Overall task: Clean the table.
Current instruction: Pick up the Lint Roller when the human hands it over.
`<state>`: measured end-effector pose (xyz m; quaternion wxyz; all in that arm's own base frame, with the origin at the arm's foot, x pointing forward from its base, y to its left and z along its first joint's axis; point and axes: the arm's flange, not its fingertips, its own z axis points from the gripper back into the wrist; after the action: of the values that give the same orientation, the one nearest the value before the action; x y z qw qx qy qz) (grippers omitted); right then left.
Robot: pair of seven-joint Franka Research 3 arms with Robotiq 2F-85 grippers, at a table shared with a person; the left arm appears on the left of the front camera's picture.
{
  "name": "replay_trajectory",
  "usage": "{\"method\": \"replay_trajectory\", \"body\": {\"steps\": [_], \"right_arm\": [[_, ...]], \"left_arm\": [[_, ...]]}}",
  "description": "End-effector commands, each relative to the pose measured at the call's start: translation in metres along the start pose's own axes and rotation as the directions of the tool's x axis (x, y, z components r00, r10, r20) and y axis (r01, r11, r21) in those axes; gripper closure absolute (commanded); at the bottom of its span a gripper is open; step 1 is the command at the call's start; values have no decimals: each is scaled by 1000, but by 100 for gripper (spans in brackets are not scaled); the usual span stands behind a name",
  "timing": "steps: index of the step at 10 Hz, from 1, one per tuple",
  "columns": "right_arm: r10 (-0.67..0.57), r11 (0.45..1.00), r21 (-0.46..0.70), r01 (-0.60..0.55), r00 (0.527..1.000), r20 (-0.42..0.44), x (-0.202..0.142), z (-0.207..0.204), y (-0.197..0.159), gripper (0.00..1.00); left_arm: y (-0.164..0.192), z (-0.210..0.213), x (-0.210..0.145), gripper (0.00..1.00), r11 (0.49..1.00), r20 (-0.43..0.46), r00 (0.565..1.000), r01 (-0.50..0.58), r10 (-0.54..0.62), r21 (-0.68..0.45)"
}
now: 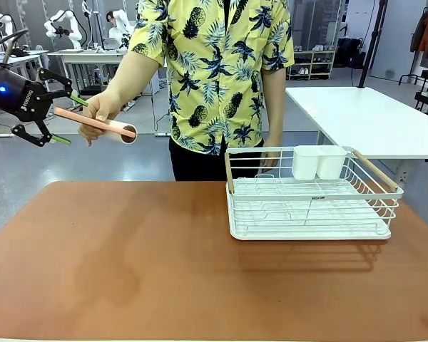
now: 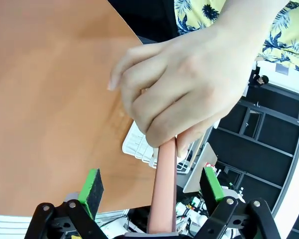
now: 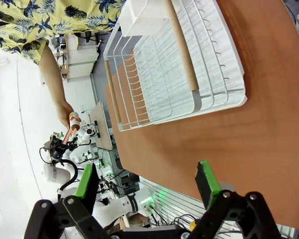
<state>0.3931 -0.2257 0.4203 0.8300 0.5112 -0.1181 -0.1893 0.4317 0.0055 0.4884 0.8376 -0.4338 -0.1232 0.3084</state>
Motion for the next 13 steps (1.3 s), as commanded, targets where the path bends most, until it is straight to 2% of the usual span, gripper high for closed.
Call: {"method": "replay_trajectory", "body": {"steps": [1, 2, 3, 4, 5, 6, 7, 8, 9, 11, 13], "right_arm": [[3, 1000, 3, -3, 1000, 4, -1, 2, 3, 0], [3, 1000, 3, -3, 1000, 4, -1, 2, 3, 0], [3, 1000, 3, -3, 1000, 4, -1, 2, 3, 0], [3, 1000, 3, -3, 1000, 4, -1, 2, 3, 0], [3, 1000, 3, -3, 1000, 4, -1, 2, 3, 0], [3, 1000, 3, -3, 1000, 4, -1, 2, 3, 0], [3, 1000, 3, -3, 1000, 4, -1, 2, 3, 0], [3, 1000, 3, -3, 1000, 4, -1, 2, 3, 0], [3, 1000, 3, -3, 1000, 4, -1, 2, 3, 0], [3, 1000, 3, -3, 1000, 4, -1, 2, 3, 0], [3, 1000, 3, -3, 1000, 4, -1, 2, 3, 0]], "left_arm": [[-3, -7, 5, 14, 998, 19, 999, 33, -32, -48], [-3, -7, 6, 19, 998, 27, 999, 32, -31, -46], [-3, -7, 7, 33, 999, 27, 999, 34, -33, -37], [-3, -6, 7, 38, 998, 29, 999, 35, -33, -43], [-3, -5, 6, 53, 998, 29, 999, 39, -38, -46], [-3, -5, 6, 58, 998, 23, 999, 40, -39, -46], [-3, -5, 6, 72, 998, 23, 999, 41, -40, -46], [-2, -5, 6, 77, 998, 22, 999, 41, -40, -44], [-3, -5, 6, 92, 998, 23, 999, 43, -42, -45], [-3, -4, 7, 100, 998, 30, 999, 43, -42, -46], [-3, -3, 7, 100, 998, 30, 999, 47, -46, -47]]}}
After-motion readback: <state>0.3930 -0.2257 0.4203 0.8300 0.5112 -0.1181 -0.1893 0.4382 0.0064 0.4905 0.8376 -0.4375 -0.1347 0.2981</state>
